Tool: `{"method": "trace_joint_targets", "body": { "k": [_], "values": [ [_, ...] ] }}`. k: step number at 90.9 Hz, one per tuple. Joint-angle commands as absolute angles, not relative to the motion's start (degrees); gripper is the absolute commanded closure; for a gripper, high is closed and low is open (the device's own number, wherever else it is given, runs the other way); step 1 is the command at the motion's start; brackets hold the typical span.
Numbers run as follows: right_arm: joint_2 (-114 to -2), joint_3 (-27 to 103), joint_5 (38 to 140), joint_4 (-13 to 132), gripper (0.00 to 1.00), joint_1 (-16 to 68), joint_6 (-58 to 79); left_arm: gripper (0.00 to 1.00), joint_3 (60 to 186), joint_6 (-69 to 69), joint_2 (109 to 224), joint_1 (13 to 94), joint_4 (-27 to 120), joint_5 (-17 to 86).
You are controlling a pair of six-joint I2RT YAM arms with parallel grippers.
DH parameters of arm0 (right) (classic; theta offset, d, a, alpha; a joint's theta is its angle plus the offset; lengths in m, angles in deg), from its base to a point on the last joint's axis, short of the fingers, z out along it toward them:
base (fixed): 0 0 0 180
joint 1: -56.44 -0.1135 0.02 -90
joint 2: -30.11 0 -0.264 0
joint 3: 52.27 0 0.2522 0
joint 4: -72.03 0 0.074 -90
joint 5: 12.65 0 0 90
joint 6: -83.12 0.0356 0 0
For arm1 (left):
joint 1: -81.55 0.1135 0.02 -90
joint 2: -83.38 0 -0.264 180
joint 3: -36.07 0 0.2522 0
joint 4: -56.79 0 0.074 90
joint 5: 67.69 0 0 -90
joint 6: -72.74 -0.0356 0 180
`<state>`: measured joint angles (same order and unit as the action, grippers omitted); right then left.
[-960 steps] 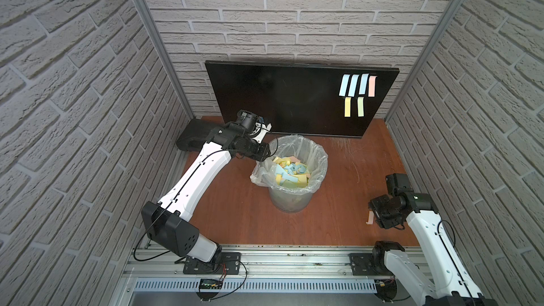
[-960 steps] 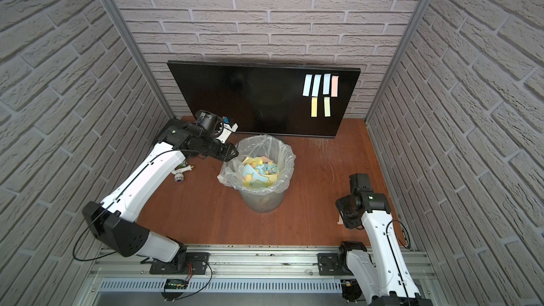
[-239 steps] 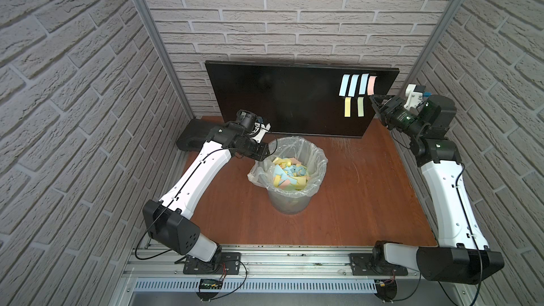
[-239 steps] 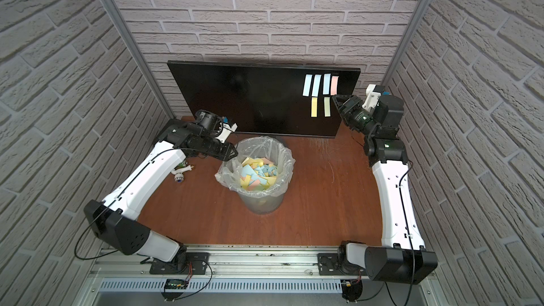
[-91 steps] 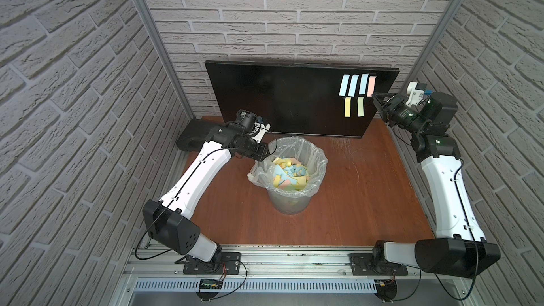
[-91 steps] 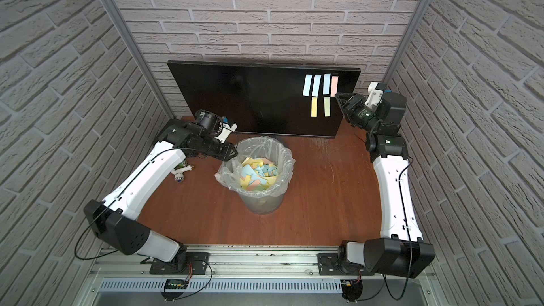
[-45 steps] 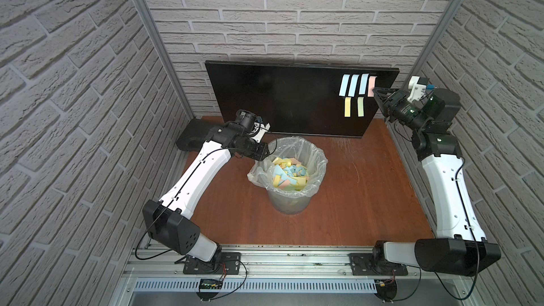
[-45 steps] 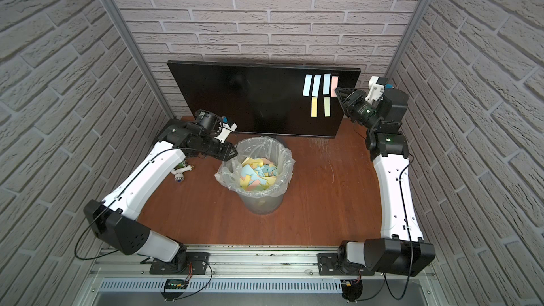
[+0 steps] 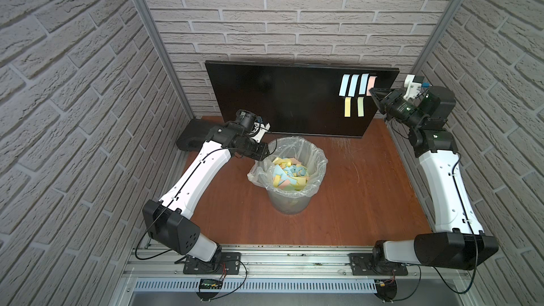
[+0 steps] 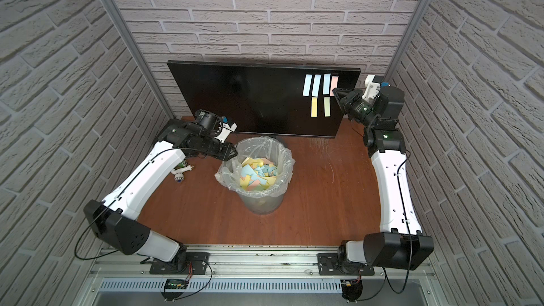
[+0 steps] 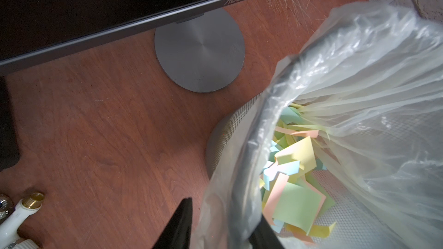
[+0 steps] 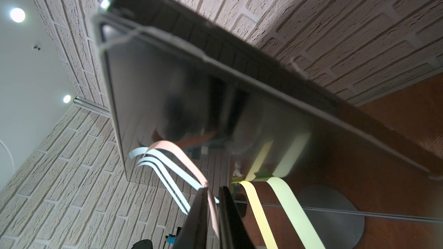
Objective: Remove the sticky note from the monitor
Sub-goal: Tear off the sticky note from the monitor.
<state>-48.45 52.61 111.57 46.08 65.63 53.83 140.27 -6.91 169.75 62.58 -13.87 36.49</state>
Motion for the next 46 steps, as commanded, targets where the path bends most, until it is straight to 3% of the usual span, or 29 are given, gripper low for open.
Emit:
{"method": "trace_joint_targets", "body": {
  "k": [1,46],
  "values": [
    [-47.32,54.09,111.98,48.93,0.95,65.23,53.24,0.62,140.96,-7.36,169.78,63.18,-13.92,36.31],
    [-41.38,51.38,111.32,45.91,0.97,65.23,50.97,0.62,140.98,-7.32,169.78,63.26,-13.92,36.29]
  ]
}}
